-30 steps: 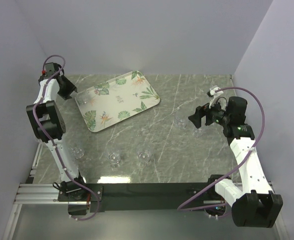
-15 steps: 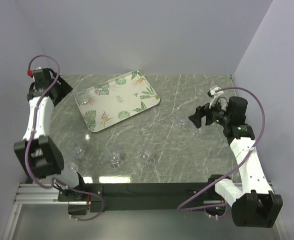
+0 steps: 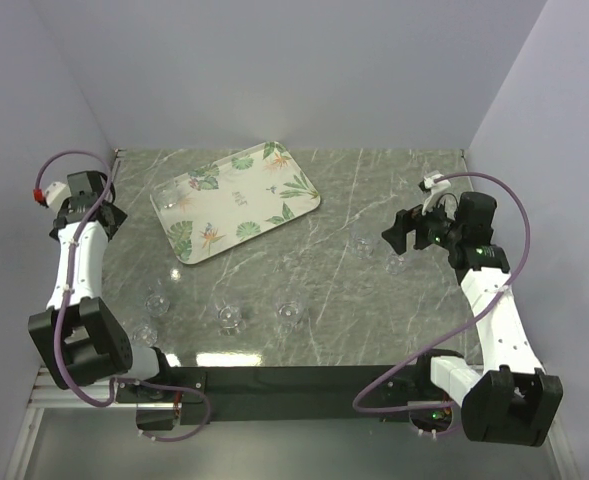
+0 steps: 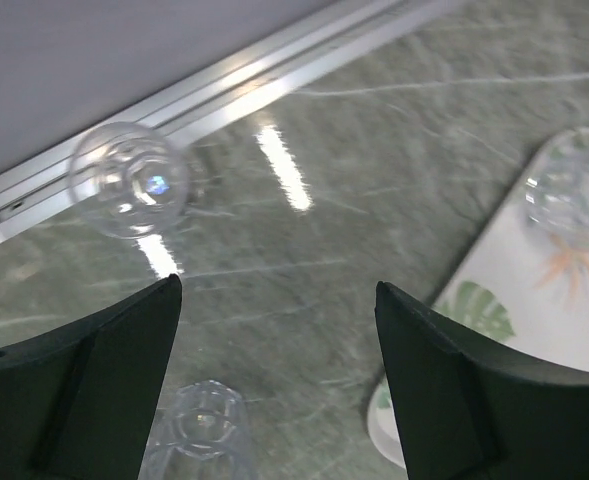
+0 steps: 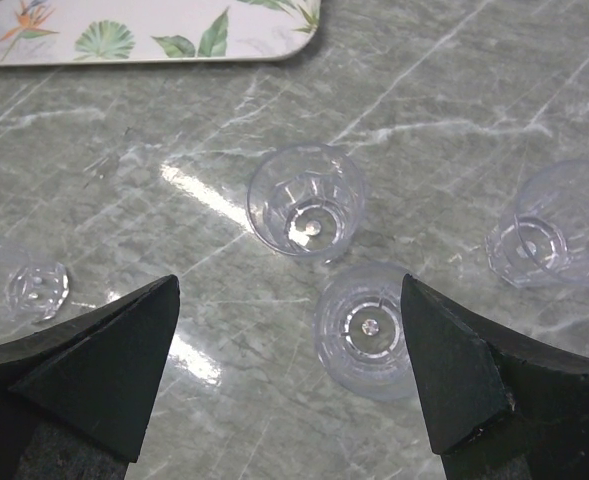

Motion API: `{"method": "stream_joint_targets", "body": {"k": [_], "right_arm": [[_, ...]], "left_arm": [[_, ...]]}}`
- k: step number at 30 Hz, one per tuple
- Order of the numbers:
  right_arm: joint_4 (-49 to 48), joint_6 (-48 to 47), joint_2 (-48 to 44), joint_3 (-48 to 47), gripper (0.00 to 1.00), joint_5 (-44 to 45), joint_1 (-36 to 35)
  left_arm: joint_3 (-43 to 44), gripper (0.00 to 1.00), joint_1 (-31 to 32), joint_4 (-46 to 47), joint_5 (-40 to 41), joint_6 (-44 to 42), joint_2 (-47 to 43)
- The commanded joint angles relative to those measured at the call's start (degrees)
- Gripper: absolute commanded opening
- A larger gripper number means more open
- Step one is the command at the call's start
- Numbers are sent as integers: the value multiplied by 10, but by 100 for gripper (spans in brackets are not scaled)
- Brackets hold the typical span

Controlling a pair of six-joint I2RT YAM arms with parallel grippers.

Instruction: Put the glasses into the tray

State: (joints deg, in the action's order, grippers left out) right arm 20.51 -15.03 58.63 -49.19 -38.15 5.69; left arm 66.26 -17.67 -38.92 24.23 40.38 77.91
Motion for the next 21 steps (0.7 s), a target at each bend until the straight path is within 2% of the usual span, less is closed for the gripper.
{"method": "stream_joint_targets", "body": {"k": [1,8,21], "right_arm": [[-21,-4,7,4,97,-2,17],[-23,-2,17,5,97,-13,42],[-22,2,19,4,97,-27,49]], "left_arm": [[-10,84,-20,-27,57,37,6],[-11,82,-68,-12,25,15,52],[23,67,-72,-3,36,-17,144]]}}
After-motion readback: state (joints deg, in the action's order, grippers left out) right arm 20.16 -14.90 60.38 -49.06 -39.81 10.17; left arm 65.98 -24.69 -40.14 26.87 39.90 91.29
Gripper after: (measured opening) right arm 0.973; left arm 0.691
